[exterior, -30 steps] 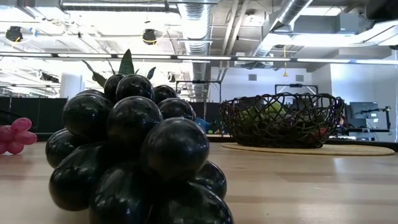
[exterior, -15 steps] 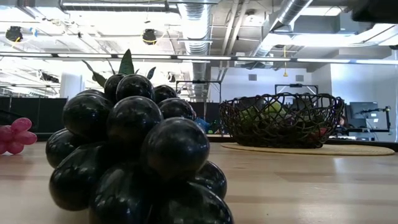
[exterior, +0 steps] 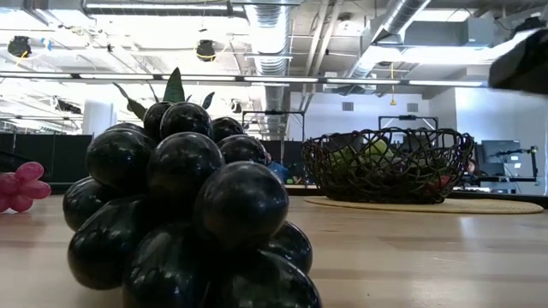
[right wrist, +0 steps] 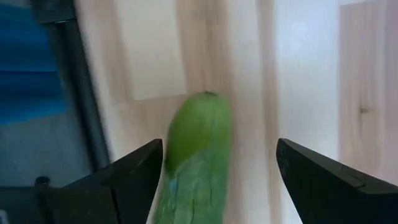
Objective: Build produce basket
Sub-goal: Put the green cucumber into the black wire basket
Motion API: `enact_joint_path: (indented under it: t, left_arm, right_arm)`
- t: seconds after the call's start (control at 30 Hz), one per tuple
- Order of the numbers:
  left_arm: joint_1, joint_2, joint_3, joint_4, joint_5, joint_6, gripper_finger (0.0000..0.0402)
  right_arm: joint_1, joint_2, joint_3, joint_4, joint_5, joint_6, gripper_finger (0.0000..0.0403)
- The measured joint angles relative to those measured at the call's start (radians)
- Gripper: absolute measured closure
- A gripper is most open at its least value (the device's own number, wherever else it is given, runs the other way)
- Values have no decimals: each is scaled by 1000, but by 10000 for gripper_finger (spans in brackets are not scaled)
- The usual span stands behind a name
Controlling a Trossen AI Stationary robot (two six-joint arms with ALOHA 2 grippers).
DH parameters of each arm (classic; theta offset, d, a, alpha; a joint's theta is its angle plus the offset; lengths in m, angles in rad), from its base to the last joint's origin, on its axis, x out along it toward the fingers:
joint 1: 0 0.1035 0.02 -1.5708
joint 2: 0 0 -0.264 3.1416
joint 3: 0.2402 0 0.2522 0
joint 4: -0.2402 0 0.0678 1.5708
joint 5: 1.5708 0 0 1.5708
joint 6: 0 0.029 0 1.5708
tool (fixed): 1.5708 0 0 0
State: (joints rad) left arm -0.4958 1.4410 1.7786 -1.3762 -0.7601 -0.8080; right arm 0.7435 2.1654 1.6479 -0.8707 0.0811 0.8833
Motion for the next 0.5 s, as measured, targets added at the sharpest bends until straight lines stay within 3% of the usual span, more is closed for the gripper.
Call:
enact_joint_path:
  t: [0.3,0.5]
  left_arm:
    - [0,0,0,-2,-5,1,231]
    - [0,0,0,-2,-6,-7,231]
  right_arm:
    - [-36,-3,-65,57,-2,61,88]
    - [-80,-3,-65,41,-44,93,174]
